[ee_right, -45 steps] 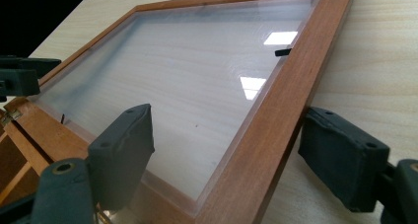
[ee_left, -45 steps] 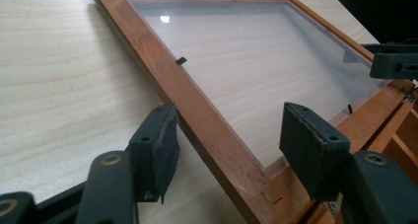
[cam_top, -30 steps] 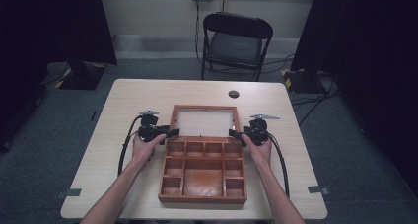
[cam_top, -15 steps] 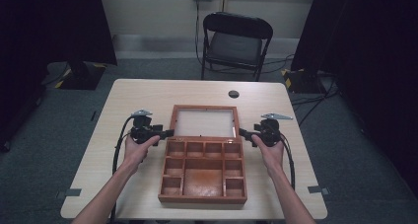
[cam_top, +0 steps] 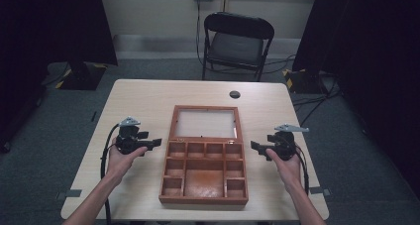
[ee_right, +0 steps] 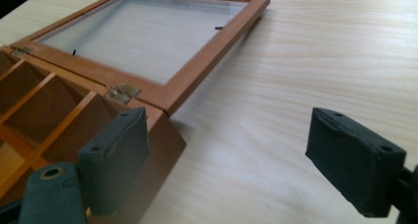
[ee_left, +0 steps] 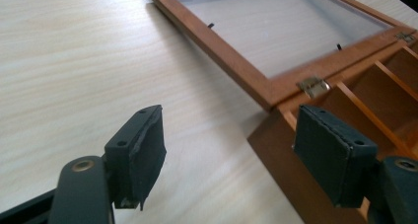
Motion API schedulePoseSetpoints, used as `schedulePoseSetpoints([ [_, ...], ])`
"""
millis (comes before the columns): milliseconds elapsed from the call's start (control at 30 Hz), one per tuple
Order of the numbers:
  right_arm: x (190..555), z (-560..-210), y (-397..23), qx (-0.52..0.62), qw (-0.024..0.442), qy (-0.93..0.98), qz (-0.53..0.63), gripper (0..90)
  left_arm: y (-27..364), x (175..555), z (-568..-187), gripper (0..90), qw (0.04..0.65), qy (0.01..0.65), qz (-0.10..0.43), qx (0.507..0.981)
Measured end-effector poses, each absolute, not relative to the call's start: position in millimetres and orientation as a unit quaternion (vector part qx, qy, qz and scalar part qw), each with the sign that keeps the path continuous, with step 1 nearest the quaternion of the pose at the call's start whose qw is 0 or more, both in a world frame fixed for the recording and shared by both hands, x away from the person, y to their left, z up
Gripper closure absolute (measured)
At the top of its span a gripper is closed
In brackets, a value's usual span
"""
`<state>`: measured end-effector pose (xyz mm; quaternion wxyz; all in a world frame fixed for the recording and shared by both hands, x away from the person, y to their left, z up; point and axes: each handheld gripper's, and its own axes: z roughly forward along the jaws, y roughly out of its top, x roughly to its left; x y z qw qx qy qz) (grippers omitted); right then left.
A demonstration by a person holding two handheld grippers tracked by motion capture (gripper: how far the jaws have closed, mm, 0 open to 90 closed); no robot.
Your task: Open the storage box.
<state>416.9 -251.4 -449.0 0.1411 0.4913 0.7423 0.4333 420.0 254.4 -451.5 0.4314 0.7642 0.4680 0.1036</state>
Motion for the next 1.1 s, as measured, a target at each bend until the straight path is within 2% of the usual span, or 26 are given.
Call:
schedulePoseSetpoints([
  [167,398,-447,-268,0.497,0.15,0.745,0.418,15.4,271,404,-455,27.0,0.414,0.468,0.111,0.773],
  [300,383,-457,-288,0.516,0.154,0.743,0.398,15.3,290,397,-464,23.2,0.396,0.479,0.114,0.775],
  [533,376,-478,-305,0.541,0.157,0.743,0.362,15.4,306,393,-479,18.0,0.357,0.49,0.134,0.784],
  [567,377,-483,-306,0.542,0.169,0.751,0.337,15.3,309,392,-484,18.5,0.357,0.501,0.125,0.778],
  [667,378,-487,-307,0.545,0.164,0.755,0.326,15.5,309,391,-488,17.8,0.352,0.504,0.114,0.78],
  [733,378,-489,-307,0.545,0.18,0.757,0.314,14.9,304,389,-490,16.4,0.333,0.503,0.144,0.785],
  [767,377,-491,-306,0.545,0.195,0.755,0.309,14.7,299,388,-494,15.1,0.32,0.492,0.179,0.79],
  [800,377,-491,-306,0.545,0.195,0.755,0.309,14.7,299,388,-494,13.7,0.32,0.492,0.179,0.79],
  [833,374,-495,-302,0.534,0.219,0.759,0.303,11.7,297,388,-502,8.6,0.335,0.489,0.206,0.779],
  [900,373,-498,-301,0.536,0.228,0.751,0.311,10.3,297,388,-503,4.1,0.335,0.486,0.207,0.78],
  [1100,372,-500,-299,0.538,0.234,0.745,0.318,7.8,297,390,-503,3.2,0.337,0.489,0.206,0.778],
])
